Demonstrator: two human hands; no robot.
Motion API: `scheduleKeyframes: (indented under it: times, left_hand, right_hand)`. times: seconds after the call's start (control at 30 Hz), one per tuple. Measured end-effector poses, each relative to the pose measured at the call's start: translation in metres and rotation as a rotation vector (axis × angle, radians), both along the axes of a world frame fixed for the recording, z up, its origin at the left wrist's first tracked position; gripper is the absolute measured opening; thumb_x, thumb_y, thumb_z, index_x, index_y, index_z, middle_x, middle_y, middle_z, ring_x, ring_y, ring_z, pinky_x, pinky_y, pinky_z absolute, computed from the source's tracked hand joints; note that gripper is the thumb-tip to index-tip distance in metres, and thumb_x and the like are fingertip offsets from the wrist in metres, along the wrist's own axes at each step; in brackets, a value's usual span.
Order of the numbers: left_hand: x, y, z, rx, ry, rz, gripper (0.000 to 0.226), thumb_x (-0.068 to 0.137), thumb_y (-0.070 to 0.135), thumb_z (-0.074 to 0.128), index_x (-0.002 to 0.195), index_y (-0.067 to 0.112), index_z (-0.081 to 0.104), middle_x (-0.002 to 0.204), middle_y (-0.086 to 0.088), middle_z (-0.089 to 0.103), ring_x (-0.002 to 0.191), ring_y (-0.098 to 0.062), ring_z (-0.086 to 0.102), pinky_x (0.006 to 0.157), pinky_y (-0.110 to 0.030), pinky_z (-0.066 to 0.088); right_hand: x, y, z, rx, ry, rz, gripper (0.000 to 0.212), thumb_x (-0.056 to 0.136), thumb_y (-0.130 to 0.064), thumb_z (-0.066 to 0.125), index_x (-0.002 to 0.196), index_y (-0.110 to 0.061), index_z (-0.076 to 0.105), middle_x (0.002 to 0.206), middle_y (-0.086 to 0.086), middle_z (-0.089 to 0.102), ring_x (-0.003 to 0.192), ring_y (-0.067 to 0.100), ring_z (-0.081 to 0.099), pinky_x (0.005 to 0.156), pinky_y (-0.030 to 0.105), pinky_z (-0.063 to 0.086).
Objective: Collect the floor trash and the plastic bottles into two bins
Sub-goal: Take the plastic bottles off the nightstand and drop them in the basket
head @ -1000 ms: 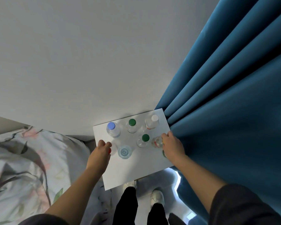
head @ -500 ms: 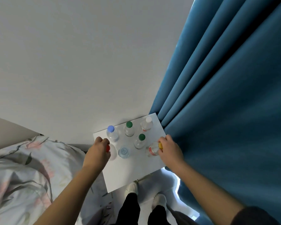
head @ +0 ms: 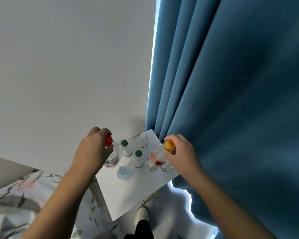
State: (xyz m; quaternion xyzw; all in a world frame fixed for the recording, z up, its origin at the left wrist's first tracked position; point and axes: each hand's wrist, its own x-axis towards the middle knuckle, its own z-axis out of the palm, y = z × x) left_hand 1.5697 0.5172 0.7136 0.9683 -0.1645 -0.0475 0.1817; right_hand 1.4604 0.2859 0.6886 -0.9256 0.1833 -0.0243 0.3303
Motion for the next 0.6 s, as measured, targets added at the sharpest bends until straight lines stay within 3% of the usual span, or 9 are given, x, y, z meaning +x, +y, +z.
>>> scheduleKeyframes:
  times: [0.3, 0.6]
  left_hand:
    - [-0.068, -0.071, 0.04, -0.158, -0.098, -0.175, 0.034, 0.078, 0.015, 0.071, 0.111, 0.014, 0.062, 0.097, -0.004, 0.057, 0.073, -0.021, 0.05, 0.065, -0.027, 0.038]
    - [-0.197, -0.13, 0.049, -0.249, -0.091, -0.332, 0.033, 0.078, 0.014, 0.07, 0.109, 0.015, 0.062, 0.098, -0.004, 0.059, 0.08, -0.022, 0.054, 0.066, -0.028, 0.037]
  right_hand:
    - [-0.072, -0.029, 0.056, -0.01, -0.241, -0.131, 0.028, 0.081, -0.016, 0.067, 0.108, -0.02, 0.063, 0.103, -0.008, 0.058, 0.086, 0.01, 0.055, 0.076, 0.019, 0.046]
    - [-0.21, -0.056, 0.078, -0.053, -0.328, -0.228, 0.029, 0.075, -0.01, 0.072, 0.103, -0.018, 0.065, 0.093, -0.012, 0.057, 0.08, 0.003, 0.049, 0.07, 0.0, 0.036]
